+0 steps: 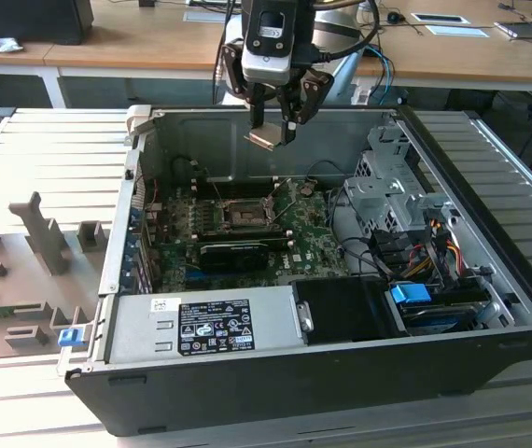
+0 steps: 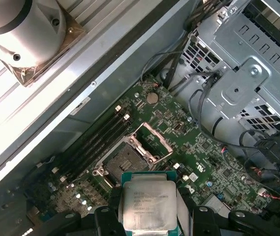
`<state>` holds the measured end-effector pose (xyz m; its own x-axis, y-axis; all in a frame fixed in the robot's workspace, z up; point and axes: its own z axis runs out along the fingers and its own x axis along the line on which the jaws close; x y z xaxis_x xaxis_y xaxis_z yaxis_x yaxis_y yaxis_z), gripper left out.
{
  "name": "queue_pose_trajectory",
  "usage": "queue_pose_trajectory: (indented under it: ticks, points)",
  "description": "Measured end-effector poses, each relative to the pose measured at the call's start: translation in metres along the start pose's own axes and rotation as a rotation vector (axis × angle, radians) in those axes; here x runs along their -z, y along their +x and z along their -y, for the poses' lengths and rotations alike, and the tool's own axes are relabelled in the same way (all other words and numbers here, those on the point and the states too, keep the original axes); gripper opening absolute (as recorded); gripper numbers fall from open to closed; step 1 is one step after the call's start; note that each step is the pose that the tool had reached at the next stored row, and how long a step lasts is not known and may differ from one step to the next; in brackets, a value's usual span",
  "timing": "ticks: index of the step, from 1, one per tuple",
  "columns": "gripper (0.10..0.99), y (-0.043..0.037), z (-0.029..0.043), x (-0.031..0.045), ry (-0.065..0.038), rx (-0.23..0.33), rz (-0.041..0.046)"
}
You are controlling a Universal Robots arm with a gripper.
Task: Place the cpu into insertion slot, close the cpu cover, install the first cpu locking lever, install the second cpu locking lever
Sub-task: 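Place the cpu into insertion slot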
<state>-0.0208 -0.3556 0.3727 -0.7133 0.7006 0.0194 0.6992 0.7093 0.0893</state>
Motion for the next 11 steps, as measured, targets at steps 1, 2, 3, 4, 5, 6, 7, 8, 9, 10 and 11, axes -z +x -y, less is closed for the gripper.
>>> queue_pose_trajectory:
  ticks: [1, 2, 3, 4, 5, 6, 7, 8, 9, 10, 11]
  points:
    - [0.529, 0.0, 0.0, 0.0, 0.0, -0.003, 0.0003]
    - [0.529, 0.0, 0.0, 0.0, 0.0, -0.006, 0.0006]
    - [0.529, 0.0, 0.0, -0.0001, 0.0, -0.01, 0.0008]
    - [0.529, 0.0, 0.0, 0.0, 0.0, -0.013, 0.0012]
    - [0.529, 0.0, 0.0, -0.0001, 0.0, -0.015, 0.0014]
    - [0.529, 0.0, 0.0, -0.0001, 0.0, -0.019, 0.0017]
    - [0.529, 0.0, 0.0, -0.0001, 0.0, -0.023, 0.0021]
    - [0.529, 0.0, 0.0, -0.0001, -0.001, -0.027, 0.0024]
    - [0.529, 0.0, 0.0, -0.0001, -0.001, -0.031, 0.0027]
    - [0.529, 0.0, 0.0, -0.0001, -0.001, -0.034, 0.0031]
    - [0.529, 0.0, 0.0, -0.0002, -0.001, -0.039, 0.0035]
